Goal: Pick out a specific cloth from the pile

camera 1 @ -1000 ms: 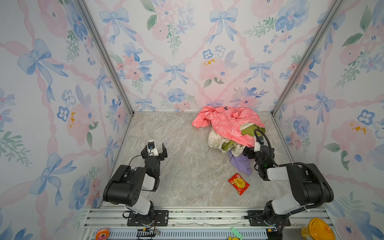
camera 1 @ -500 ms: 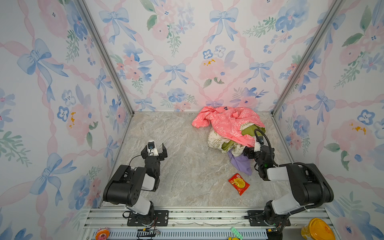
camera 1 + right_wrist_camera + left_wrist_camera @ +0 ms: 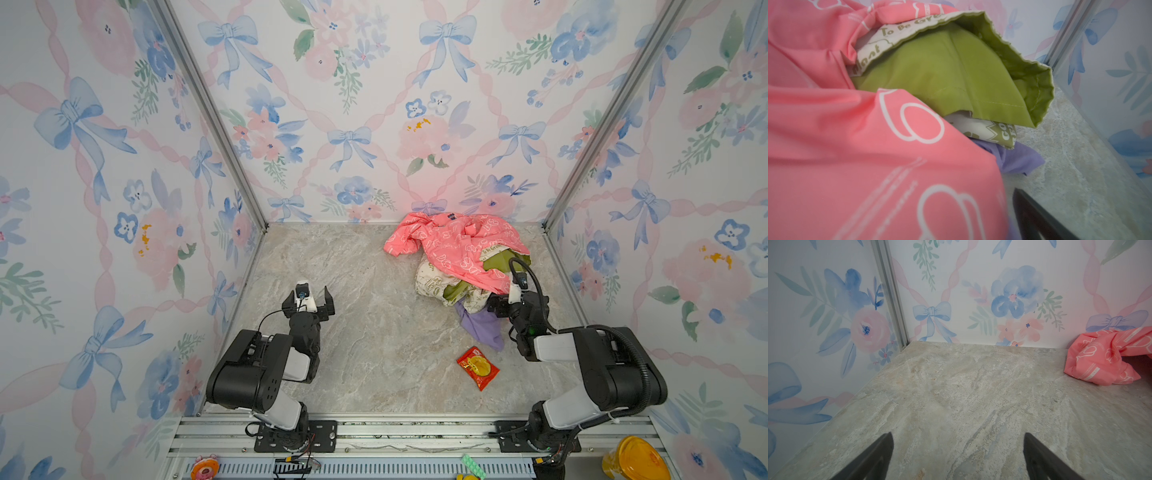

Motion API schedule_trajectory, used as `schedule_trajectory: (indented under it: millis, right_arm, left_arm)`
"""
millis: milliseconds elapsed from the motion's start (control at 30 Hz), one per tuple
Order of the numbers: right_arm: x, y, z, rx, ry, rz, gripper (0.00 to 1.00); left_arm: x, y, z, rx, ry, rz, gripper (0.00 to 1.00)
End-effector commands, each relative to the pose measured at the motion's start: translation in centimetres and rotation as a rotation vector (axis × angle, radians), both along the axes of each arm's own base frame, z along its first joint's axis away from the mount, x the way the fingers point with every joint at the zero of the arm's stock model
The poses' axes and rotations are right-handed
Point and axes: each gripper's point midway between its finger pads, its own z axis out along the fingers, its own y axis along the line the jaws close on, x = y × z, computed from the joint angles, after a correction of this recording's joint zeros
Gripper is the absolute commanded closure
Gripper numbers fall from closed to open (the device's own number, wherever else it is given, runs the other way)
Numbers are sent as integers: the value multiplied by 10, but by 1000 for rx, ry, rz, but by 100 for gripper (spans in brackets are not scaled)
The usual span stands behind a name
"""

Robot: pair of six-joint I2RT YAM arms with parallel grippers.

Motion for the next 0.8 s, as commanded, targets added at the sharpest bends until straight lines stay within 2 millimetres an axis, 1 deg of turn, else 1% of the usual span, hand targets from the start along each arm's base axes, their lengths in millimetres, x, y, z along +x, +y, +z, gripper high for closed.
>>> schedule_trajectory:
  millis: [0, 333, 367, 400, 467, 500, 567, 667, 767]
  right_arm:
    - [6, -3, 11, 18, -26, -10, 3]
    - [7, -4, 11, 39, -25, -3, 3]
    - [7, -5, 10, 41, -25, -2, 3]
    - [7, -4, 11, 43, -28, 0, 3]
    - [4, -1, 17, 40, -50, 21, 3]
    - [0, 2, 25, 25, -71, 27, 3]
    - [-12, 2, 38, -6, -64, -13, 3]
    - [-22, 4, 60, 18, -7, -34, 3]
    - [-32, 8, 86, 22, -27, -40, 3]
  left_arm:
    - [2, 1, 3, -11, -16, 10, 2]
    - [2, 2, 4, -10, -18, 11, 2]
    - [1, 3, 4, -10, -20, 18, 2]
    - [-1, 8, 9, -8, -33, 59, 2]
    - [-7, 10, 23, 7, -53, 108, 2]
    - [-9, 7, 32, 17, -64, 108, 2]
    - [-14, -4, 54, 46, -94, 82, 2]
    - [-20, -21, 90, 60, -129, 35, 2]
    - [-24, -39, 122, 42, -135, -57, 2]
